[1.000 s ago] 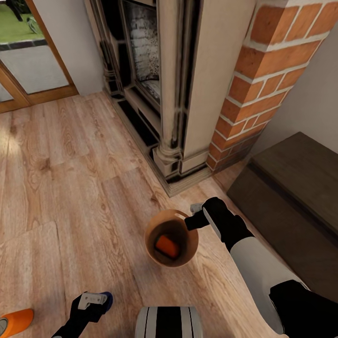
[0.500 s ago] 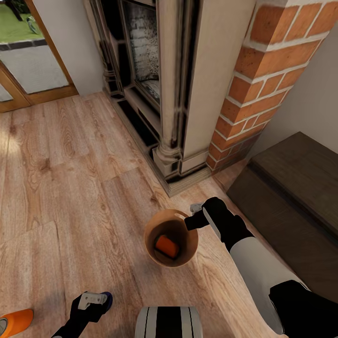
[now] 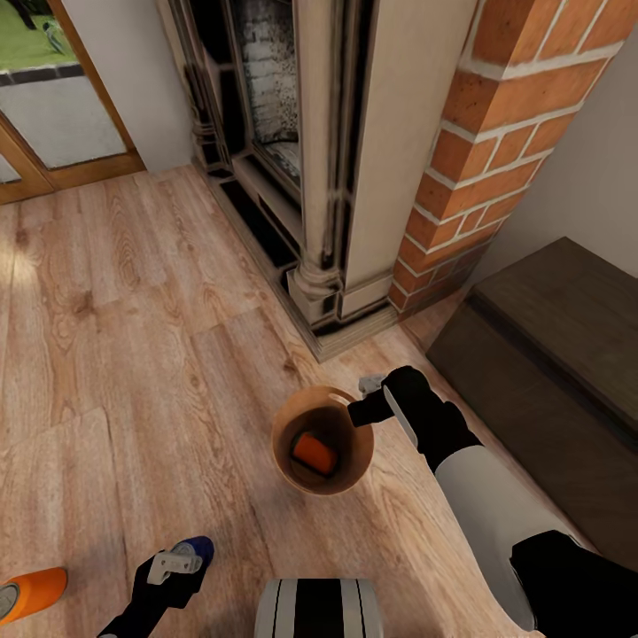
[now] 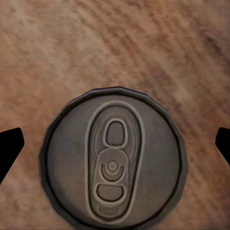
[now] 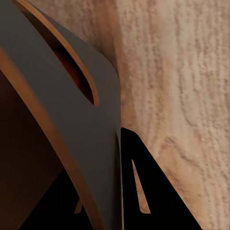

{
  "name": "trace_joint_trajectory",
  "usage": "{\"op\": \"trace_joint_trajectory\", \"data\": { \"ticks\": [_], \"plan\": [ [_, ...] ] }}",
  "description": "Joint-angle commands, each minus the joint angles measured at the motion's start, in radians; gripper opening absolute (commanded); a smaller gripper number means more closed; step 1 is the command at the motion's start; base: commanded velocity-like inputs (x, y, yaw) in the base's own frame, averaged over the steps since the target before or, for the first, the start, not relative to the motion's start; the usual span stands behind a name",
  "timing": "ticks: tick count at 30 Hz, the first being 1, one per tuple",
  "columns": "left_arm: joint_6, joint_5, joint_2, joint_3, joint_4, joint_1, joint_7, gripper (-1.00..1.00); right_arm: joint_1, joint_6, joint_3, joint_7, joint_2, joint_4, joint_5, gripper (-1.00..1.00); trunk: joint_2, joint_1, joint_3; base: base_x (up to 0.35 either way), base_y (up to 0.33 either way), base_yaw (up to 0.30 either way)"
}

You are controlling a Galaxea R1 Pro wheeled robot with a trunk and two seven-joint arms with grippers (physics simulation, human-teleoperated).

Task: Put the three can of soda from the living room inside the tash can in the kitchen.

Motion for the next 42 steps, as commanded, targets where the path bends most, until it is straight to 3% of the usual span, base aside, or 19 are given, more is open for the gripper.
{"op": "trace_joint_trajectory", "data": {
  "ticks": [1,42],
  "plan": [
    [0.0,0.0,0.0,-0.001,0.001,-0.001,0.0,1.0,0.001,0.0,-0.005,0.001,0.0,0.049,-0.002,-1.0,0.0,0.004,-0.001,-0.007,0.0,0.0],
    [-0.001,0.0,0.0,-0.001,0.001,-0.001,0.002,1.0,0.002,0.0,-0.005,0.001,0.0,0.049,-0.001,-1.0,0.0,0.005,-0.008,0.0,0.0,0.0]
  ]
}}
